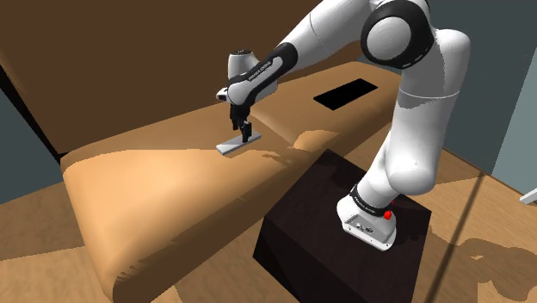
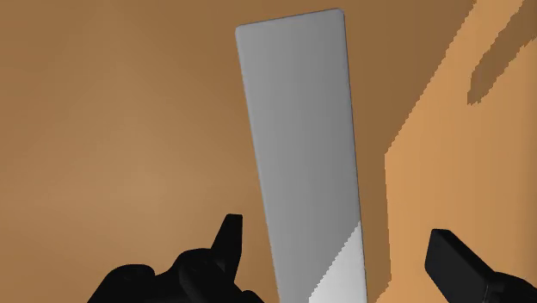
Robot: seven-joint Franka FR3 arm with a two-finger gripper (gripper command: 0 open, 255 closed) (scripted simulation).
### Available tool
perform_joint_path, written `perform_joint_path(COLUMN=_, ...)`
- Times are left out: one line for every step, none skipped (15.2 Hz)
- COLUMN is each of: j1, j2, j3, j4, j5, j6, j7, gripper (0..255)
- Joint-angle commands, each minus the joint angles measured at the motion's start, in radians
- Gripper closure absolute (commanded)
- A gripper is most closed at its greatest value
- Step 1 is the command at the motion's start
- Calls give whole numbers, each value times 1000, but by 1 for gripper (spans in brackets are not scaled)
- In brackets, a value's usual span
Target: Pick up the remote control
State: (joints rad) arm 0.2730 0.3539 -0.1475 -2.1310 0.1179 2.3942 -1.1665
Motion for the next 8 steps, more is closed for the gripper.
perform_joint_path(j1=-3, j2=35, j3=7, j4=16, j5=6, j6=18, j7=-16, gripper=0)
perform_joint_path(j1=-5, j2=46, j3=8, j4=16, j5=9, j6=29, j7=-18, gripper=0)
perform_joint_path(j1=-6, j2=57, j3=10, j4=17, j5=12, j6=40, j7=-20, gripper=0)
perform_joint_path(j1=-7, j2=68, j3=12, j4=17, j5=14, j6=50, j7=-22, gripper=0)
perform_joint_path(j1=-8, j2=79, j3=13, j4=18, j5=17, j6=60, j7=-24, gripper=0)
perform_joint_path(j1=-9, j2=91, j3=15, j4=19, j5=20, j6=71, j7=-26, gripper=0)
perform_joint_path(j1=-10, j2=97, j3=16, j4=19, j5=22, j6=76, j7=-28, gripper=0)
perform_joint_path(j1=-10, j2=97, j3=16, j4=19, j5=22, j6=76, j7=-28, gripper=0)
